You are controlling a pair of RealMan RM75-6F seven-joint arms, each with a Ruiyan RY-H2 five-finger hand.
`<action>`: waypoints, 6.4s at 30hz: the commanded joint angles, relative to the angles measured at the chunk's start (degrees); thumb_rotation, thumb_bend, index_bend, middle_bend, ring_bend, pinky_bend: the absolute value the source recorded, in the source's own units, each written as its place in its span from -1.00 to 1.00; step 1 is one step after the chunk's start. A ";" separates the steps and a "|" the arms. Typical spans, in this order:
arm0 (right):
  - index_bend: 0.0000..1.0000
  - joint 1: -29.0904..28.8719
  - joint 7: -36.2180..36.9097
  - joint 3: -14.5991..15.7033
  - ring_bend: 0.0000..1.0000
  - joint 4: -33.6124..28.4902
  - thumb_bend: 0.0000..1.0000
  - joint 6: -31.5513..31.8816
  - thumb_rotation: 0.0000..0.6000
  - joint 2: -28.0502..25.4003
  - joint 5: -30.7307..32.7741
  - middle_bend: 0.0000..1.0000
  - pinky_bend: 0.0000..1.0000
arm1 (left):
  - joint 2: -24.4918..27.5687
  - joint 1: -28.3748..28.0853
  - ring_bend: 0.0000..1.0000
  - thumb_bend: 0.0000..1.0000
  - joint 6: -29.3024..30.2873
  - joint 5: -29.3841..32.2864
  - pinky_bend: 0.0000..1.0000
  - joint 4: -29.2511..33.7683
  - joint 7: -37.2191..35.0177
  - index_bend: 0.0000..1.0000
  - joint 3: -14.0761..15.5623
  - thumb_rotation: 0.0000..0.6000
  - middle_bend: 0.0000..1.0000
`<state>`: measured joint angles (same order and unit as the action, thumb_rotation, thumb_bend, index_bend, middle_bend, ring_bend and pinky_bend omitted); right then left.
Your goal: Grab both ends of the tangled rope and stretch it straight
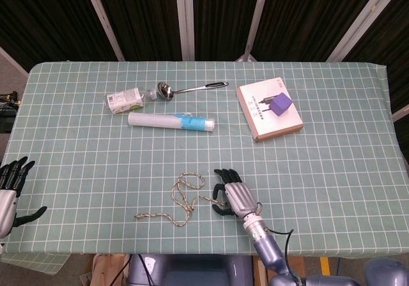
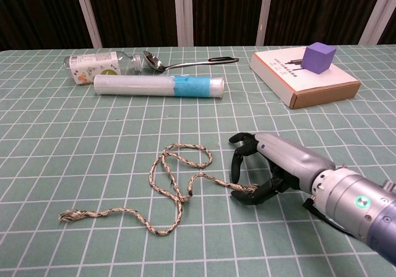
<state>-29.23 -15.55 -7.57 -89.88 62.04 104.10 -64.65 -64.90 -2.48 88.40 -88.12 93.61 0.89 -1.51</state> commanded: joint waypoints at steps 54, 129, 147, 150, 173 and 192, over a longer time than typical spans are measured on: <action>0.23 0.31 -3.68 -3.07 -1.00 -10.88 -0.09 2.48 1.00 -10.11 3.23 -0.73 -1.00 | -7.17 -10.23 -1.00 -0.46 -17.47 3.77 -1.00 16.30 20.50 -0.29 0.09 1.00 -0.82; 0.23 -0.18 -4.76 -2.08 -1.00 -12.07 -0.09 5.13 1.00 -11.32 5.08 -0.73 -1.00 | -31.39 -15.76 -1.00 0.16 -19.48 18.63 -1.00 8.17 32.09 0.10 2.56 1.00 -0.75; 0.23 0.13 -4.67 -3.11 -1.00 -13.57 -0.09 6.19 1.00 -15.20 4.03 -0.73 -1.00 | -25.54 -17.47 -1.00 0.16 -16.19 17.70 -1.00 13.90 30.90 0.13 -3.49 1.00 -0.75; 0.23 0.65 -4.22 -3.41 -1.00 -13.61 -0.09 6.75 1.00 -17.14 3.71 -0.73 -1.00 | -22.53 -17.40 -1.00 0.16 -15.05 17.68 -1.00 15.48 29.91 0.13 -5.11 1.00 -0.75; 0.23 6.95 6.63 -3.86 -1.00 -9.96 -0.09 8.24 1.00 -29.95 3.09 -0.73 -1.00 | -6.31 -11.77 -1.00 0.16 -12.11 16.44 -1.00 10.18 12.67 0.13 -4.90 1.00 -0.75; 0.23 9.84 13.55 -4.38 -1.00 -2.98 -0.09 7.66 1.00 -30.46 3.83 -0.73 -1.00 | -8.15 -11.12 -1.00 0.16 -12.46 17.64 -1.00 3.16 10.14 0.14 -4.75 1.00 -0.75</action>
<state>-19.53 -2.23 -11.95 -93.09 69.83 73.66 -60.86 -72.98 -13.59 76.04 -70.57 96.89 11.04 -6.28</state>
